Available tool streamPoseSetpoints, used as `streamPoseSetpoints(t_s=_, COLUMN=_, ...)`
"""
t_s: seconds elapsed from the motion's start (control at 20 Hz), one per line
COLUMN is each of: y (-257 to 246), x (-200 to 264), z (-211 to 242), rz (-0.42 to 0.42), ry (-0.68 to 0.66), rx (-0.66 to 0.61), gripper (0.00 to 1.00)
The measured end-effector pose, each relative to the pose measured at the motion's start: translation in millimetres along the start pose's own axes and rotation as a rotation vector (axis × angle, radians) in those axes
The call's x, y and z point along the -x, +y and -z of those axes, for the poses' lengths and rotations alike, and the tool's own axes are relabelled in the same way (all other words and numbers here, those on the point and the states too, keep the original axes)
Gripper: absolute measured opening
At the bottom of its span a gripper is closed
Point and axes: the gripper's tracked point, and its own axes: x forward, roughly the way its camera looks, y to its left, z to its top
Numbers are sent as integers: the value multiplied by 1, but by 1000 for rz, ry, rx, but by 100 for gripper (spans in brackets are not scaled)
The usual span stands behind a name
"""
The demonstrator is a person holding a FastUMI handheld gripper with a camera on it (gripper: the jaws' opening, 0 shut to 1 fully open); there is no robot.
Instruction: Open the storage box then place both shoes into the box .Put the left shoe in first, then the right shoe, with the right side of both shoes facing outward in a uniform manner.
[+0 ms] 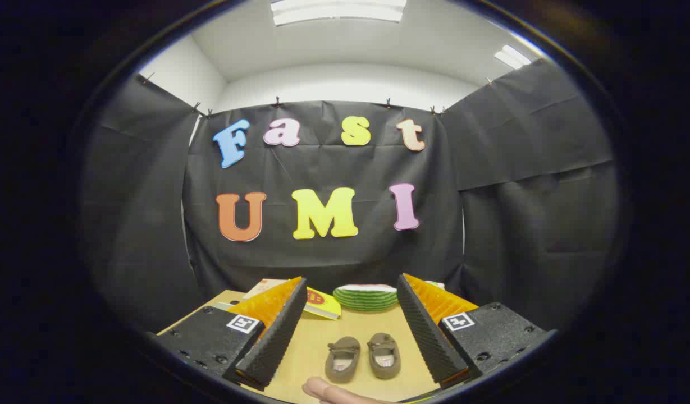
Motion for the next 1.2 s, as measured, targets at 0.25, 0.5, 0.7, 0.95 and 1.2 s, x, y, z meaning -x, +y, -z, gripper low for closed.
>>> streamPoseSetpoints(t_s=0.25, y=-6, x=3, z=14, rz=9, ry=5, rx=36, gripper=100)
streamPoseSetpoints(t_s=0.5, y=-11, x=2, z=23, rz=15, ry=25, rx=44, gripper=100)
streamPoseSetpoints(t_s=0.7, y=-13, x=0, z=25, rz=18, ry=32, rx=46, gripper=100)
streamPoseSetpoints(t_s=0.95, y=-14, x=-3, z=31, rz=18, ry=46, rx=47, gripper=100)
streamPoseSetpoints(t_s=1.2, y=-16, x=-17, z=50, rz=19, ry=84, rx=48, gripper=100)
